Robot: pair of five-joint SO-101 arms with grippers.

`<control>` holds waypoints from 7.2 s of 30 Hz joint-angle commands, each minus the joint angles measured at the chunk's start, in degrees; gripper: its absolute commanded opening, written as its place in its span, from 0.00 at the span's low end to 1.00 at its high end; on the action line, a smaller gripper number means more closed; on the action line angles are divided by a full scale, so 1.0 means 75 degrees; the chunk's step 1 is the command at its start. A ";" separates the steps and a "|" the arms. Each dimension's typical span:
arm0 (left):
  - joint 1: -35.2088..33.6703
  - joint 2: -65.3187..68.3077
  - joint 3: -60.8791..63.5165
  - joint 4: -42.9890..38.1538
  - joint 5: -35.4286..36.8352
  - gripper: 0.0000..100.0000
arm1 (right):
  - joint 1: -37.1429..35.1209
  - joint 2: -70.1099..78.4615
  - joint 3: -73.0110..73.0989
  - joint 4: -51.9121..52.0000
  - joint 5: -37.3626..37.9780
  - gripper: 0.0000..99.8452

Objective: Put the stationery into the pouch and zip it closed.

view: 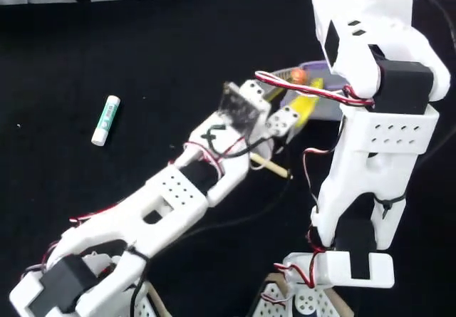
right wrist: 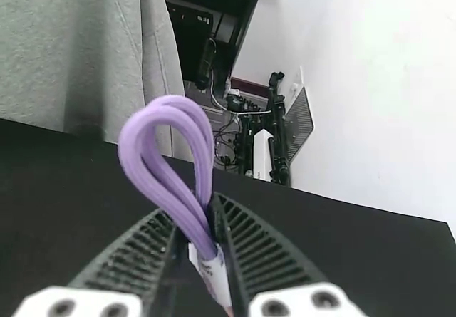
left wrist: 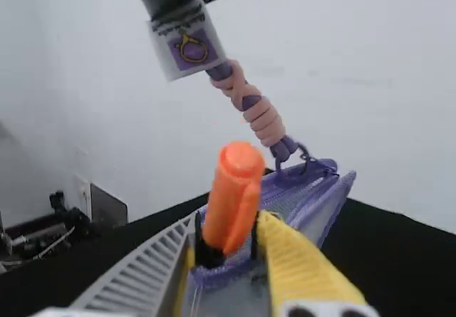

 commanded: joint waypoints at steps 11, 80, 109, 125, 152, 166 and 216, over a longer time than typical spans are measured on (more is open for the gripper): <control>-0.0979 -0.2063 -0.1881 0.3786 0.1993 0.21 | -0.0047 -0.0287 -0.0041 -0.0047 -0.0047 0.01; -0.1342 0.8217 -0.8996 1.1757 1.0034 0.04 | 0.0844 -0.0275 -0.0029 0.0047 -0.0574 0.01; -0.2620 0.8240 -1.7893 1.5508 0.8428 0.03 | 0.0821 -0.0275 0.0240 0.0000 -0.0574 0.01; -0.1119 0.5216 -1.7893 1.5531 0.7010 0.03 | 0.0856 -0.0299 0.0475 -0.0281 -0.0516 0.01; -0.1096 0.0785 -1.2396 1.4640 0.7303 0.03 | 0.0821 -0.0346 0.0475 -0.0281 -0.0574 0.01; -0.1284 0.0246 -0.7988 1.0678 0.7326 0.03 | 0.0821 -0.0346 0.0475 -0.0270 -0.0574 0.01; 0.0756 -0.3610 0.1705 -0.1922 0.0996 0.03 | -0.0129 0.0135 0.0463 -0.0445 -0.0574 0.01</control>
